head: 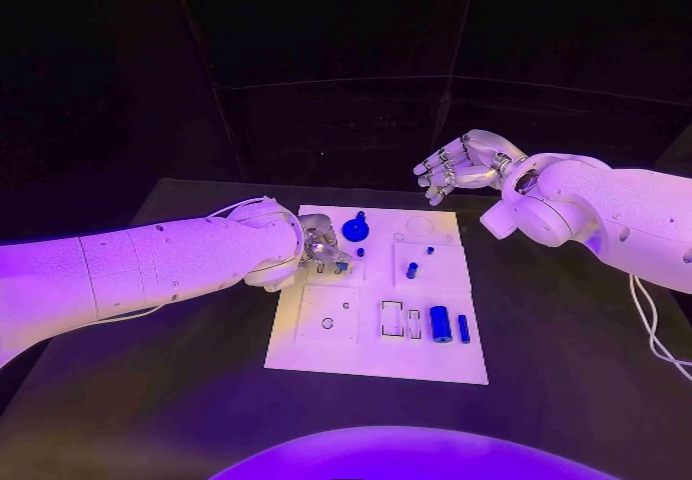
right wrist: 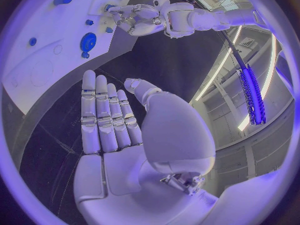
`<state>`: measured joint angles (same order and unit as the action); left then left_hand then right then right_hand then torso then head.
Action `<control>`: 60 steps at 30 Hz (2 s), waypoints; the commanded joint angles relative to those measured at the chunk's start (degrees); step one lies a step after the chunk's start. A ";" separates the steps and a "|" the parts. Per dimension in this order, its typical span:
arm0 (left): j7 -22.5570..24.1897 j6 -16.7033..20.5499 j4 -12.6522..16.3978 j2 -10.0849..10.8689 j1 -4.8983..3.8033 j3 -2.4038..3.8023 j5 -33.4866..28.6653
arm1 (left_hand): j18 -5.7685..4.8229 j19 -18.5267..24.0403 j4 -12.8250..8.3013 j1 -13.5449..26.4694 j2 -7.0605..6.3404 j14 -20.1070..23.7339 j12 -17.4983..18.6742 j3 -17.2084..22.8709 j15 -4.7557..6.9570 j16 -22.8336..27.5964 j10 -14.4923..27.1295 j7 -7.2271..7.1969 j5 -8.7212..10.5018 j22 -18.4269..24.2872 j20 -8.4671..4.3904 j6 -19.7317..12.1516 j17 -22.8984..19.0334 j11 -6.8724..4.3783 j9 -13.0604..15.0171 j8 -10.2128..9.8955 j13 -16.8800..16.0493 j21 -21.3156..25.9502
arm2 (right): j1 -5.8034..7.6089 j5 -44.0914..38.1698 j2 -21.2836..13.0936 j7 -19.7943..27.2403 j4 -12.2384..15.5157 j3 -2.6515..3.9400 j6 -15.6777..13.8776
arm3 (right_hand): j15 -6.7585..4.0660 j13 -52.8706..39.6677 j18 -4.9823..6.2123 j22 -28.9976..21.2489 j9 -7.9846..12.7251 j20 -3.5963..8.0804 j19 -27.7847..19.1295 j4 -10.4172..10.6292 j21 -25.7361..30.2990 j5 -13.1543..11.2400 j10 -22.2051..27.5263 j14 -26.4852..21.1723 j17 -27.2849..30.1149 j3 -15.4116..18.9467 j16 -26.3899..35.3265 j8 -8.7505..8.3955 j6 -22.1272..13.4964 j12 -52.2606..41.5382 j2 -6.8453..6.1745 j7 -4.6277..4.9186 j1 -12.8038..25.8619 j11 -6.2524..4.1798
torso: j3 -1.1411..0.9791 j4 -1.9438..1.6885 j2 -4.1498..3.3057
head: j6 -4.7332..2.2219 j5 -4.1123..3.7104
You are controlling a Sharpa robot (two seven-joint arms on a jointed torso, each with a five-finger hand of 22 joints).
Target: Assemble the parts on the task board
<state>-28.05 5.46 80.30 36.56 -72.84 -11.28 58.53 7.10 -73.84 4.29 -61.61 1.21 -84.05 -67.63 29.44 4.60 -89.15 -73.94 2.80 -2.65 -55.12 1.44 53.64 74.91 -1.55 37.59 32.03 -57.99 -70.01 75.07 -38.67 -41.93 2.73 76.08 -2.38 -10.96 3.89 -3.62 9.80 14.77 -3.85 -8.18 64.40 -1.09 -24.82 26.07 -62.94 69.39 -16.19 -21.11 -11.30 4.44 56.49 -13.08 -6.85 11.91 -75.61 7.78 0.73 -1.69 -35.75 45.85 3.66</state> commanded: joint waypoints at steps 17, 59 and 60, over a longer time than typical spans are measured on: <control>1.42 11.40 2.19 2.75 2.96 0.01 5.17 | -0.62 -1.17 -8.59 0.22 -1.31 -5.67 -1.00 10.09 0.56 -0.25 -1.23 -0.50 -0.14 -1.36 -0.15 0.19 13.83 -0.29 0.52 0.69 -1.06 -1.18 | 0.12 -0.41 -0.30 -0.01 0.02 0.01 0.98 | 0.02 0.04 0.00 -0.10 -0.01 -0.18 -0.39 0.14 0.32 -0.36 0.67 -0.52 0.17 0.13 0.22 -0.19 -0.63 0.33 0.06 0.06 0.78 0.05 | 0.03 0.07 -0.10 | 0.02 0.27; -3.02 2.90 0.96 1.21 3.09 0.03 5.18 | -0.72 -1.46 -8.64 0.47 -2.64 -5.67 -1.60 10.93 0.65 -0.26 -1.63 -0.63 -0.13 -1.95 -0.26 0.11 13.84 -0.40 1.13 1.25 -1.71 -1.56 | 0.11 -2.72 0.10 -0.37 0.15 0.00 1.55 | 0.12 0.02 0.02 -0.28 -0.04 -0.34 -0.55 0.54 0.66 -0.40 0.95 -0.70 0.35 0.28 0.14 -0.13 -0.73 0.27 0.16 0.08 1.32 0.11 | 0.00 0.01 -0.10 | 0.89 -0.26; -3.05 2.82 1.04 1.26 3.09 0.03 5.18 | -0.73 -1.48 -8.64 0.47 -2.67 -5.68 -1.62 10.94 0.65 -0.27 -1.64 -0.64 -0.13 -1.99 -0.26 0.11 13.86 -0.40 1.14 1.26 -1.74 -1.58 | 0.11 -2.54 0.10 -0.40 0.16 0.00 1.61 | 0.12 0.02 0.03 -0.30 -0.04 -0.36 -0.56 0.59 0.71 -0.39 0.97 -0.69 0.36 0.29 0.11 -0.12 -0.74 0.26 0.18 0.08 1.38 0.11 | 0.00 0.01 -0.11 | 0.93 -0.27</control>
<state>-29.85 10.73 81.28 37.71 -69.97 -11.04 63.29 7.11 -74.87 3.55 -60.65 -1.37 -84.05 -68.96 32.05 5.01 -89.15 -75.19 2.46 -2.65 -57.04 1.24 53.72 74.91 -1.98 38.74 32.92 -59.67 -71.34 75.06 -41.52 -41.87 2.13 76.18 -2.40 -10.02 3.88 -3.63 9.79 14.53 -3.85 -8.39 64.21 -0.78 -24.31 25.85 -62.32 68.99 -15.91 -20.81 -11.31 4.44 56.13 -13.08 -6.59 11.95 -74.89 7.99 0.72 -1.65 -35.85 46.71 3.38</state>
